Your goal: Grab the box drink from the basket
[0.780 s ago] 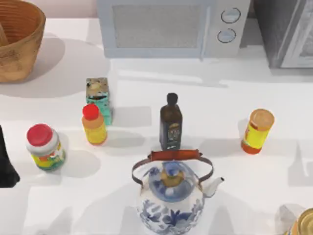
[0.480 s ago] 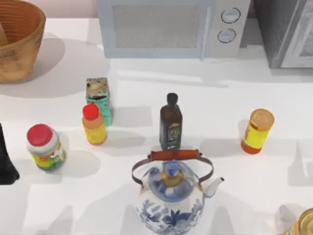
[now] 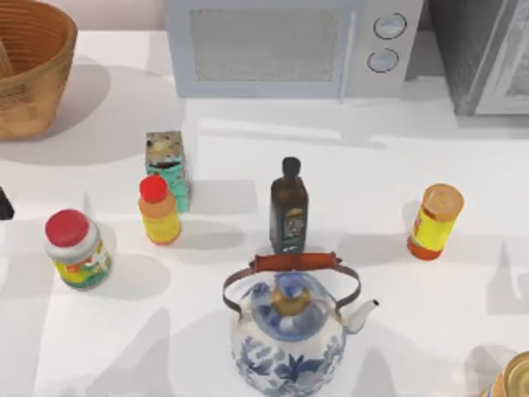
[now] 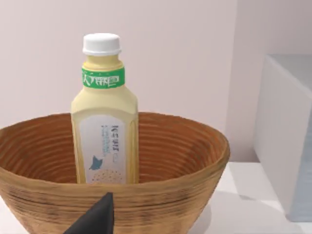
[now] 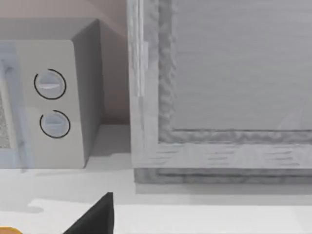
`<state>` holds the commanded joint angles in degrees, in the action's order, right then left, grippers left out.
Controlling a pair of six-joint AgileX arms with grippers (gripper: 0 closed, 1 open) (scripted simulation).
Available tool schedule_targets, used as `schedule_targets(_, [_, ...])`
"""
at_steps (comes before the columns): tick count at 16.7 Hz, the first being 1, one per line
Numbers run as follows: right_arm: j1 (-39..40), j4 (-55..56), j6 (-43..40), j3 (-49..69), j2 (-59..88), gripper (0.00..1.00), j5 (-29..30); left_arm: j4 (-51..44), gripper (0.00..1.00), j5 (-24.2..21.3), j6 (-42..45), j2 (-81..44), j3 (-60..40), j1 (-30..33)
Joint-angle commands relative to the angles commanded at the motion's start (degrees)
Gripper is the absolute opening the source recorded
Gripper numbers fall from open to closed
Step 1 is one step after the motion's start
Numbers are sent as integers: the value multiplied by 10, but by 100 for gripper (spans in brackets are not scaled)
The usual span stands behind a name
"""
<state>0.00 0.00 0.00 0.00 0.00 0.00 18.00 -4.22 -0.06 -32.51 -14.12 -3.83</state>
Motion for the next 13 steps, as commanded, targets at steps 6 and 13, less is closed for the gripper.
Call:
schedule_targets(6, [0,0,0,0,0,100,0,170,100,-41,3,-303,-134,-35])
schedule_targets(13, [0,0,0,0,0,100,0,353,100,-85,6,-628,-277,-72])
